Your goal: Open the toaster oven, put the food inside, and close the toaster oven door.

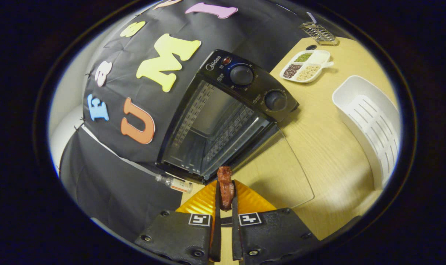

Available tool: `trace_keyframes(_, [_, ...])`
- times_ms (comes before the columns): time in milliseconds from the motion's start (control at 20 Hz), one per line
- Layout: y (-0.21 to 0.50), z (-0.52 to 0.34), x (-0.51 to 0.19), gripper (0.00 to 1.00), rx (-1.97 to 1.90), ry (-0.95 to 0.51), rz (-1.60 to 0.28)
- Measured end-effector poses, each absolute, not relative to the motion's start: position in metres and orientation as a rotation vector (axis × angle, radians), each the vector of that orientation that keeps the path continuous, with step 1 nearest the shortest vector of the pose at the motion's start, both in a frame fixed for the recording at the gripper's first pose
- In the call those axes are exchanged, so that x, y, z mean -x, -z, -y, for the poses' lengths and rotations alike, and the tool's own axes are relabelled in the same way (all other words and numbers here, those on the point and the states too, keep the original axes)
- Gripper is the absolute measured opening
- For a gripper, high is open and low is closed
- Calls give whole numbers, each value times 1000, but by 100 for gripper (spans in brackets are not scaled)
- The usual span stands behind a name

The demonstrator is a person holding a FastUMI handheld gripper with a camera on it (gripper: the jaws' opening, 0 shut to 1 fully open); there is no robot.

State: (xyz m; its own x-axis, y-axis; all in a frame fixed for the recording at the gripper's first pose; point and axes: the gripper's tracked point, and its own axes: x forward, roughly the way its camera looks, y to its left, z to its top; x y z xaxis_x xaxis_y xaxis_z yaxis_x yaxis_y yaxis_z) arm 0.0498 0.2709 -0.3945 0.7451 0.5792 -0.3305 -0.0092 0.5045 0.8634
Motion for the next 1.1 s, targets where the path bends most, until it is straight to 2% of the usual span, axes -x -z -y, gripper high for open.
trace_keyframes(450, [369,-273,-65,14,-1048,-387,-626])
trace_keyframes(1100, [347,-294,-187,14,-1278,-211,-488])
